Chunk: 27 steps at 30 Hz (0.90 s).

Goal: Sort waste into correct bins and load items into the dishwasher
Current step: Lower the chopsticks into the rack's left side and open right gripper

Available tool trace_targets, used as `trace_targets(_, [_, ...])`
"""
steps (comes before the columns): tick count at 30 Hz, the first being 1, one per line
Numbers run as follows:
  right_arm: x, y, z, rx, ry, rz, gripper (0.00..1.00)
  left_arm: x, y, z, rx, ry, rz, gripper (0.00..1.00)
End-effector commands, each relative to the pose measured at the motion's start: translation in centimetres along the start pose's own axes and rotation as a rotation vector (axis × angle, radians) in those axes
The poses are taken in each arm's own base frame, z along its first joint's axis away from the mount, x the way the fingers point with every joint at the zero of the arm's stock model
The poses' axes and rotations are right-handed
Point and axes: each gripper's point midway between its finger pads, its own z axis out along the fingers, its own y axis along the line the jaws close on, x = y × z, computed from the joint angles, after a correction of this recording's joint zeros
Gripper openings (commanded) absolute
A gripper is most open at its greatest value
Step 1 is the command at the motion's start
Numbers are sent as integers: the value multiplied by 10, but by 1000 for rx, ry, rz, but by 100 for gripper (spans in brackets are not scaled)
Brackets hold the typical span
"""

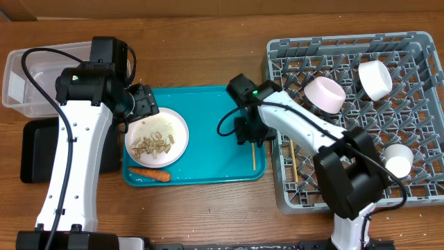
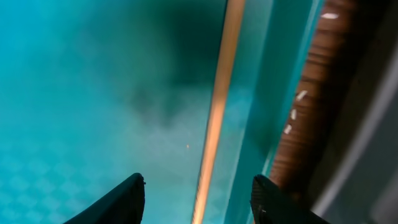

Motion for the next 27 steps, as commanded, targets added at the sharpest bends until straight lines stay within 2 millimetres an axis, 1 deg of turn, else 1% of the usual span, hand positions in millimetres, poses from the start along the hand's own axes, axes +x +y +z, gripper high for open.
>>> trace_targets(1, [3,4,13,10,23,-2,58,-2,0,-4,5,-15,-11,81])
trace_targets(8, [11,4,32,13,53,-6,57,-2,0,-4,4,-15,-12,80])
trace_targets(10, [14,5,35,0,63,-5,55,-2,0,-4,4,-15,-12,80])
trace_targets(15, [15,5,36,-2,66,-5,37,-2,0,-4,4,-15,-12,81])
trace_targets(16, [15,5,36,-2,66,-5,32,-2,0,-4,4,-15,-12,80])
trace_targets(18, [16,5,35,0,70,-5,16,-2,0,-4,4,-14,-12,80])
trace_targets(19, [16,5,34,0,70,-5,10,-2,0,-4,4,-14,-12,81])
trace_targets(20, [16,5,32,2,73,-4,4,-2,0,-4,3,-13,-12,81])
trace_targets(22, [14,4,24,3,75,0,4,-1,0,-4,3,-11,-12,81])
trace_targets(24, [9,5,11,-6,57,5,4,-1,0,-4,3,-12,-12,80])
trace_targets(27, [-3,5,-18,-36,-3,13,4,-1,0,-4,3,-11,-12,80])
